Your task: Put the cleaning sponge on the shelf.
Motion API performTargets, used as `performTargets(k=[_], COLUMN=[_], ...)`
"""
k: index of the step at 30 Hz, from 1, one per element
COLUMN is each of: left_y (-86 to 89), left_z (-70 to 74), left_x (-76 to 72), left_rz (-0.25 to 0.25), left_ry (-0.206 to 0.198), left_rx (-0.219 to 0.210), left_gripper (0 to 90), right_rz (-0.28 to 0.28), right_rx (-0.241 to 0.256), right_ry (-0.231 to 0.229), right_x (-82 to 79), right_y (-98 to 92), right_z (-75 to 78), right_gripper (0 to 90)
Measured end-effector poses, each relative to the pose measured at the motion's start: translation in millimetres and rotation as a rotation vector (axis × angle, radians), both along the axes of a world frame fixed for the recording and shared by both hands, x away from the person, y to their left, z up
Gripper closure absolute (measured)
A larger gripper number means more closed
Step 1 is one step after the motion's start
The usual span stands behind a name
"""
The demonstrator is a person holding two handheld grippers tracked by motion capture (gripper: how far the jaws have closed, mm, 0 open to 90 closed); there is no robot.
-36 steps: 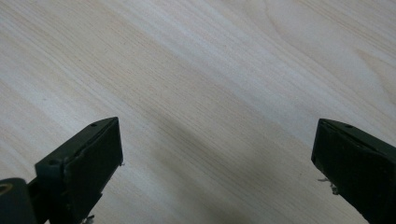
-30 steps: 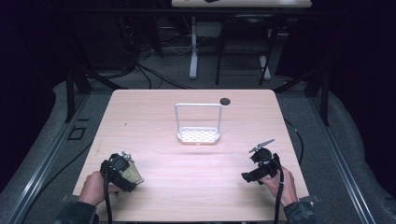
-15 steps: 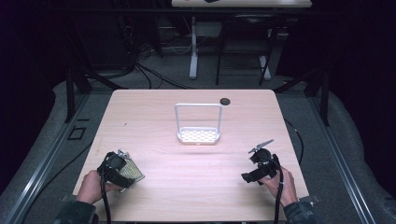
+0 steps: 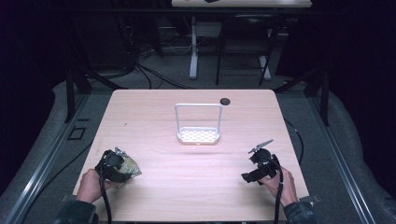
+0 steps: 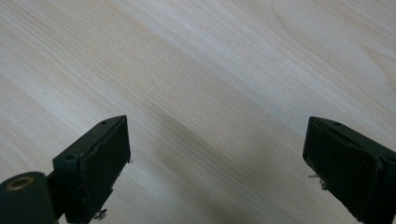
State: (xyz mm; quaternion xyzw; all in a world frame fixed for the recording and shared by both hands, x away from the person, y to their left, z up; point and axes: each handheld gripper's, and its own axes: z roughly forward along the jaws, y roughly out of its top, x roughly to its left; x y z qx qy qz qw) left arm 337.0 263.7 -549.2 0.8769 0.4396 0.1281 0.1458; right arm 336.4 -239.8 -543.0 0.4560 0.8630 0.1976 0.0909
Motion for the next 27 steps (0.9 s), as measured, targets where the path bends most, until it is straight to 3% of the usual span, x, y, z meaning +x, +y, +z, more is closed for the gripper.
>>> performTargets(k=[9,27], left_y=[-0.9,-13.2], left_z=[3.4,19.8], left_x=[-0.3,-10.0], left_rz=[0.011,-0.024], left_ry=[-0.028,-0.119], left_rx=[0.02,0.015], left_gripper=[55.4,55.4], right_rz=[-0.002,-0.005], right_rx=[0.006,0.003], right_ry=[0.004,-0.004], right_x=[0.0,0.3], right_y=[-0.3,-1.1], right_z=[0.0,-0.3], right_gripper=[7.5,7.5])
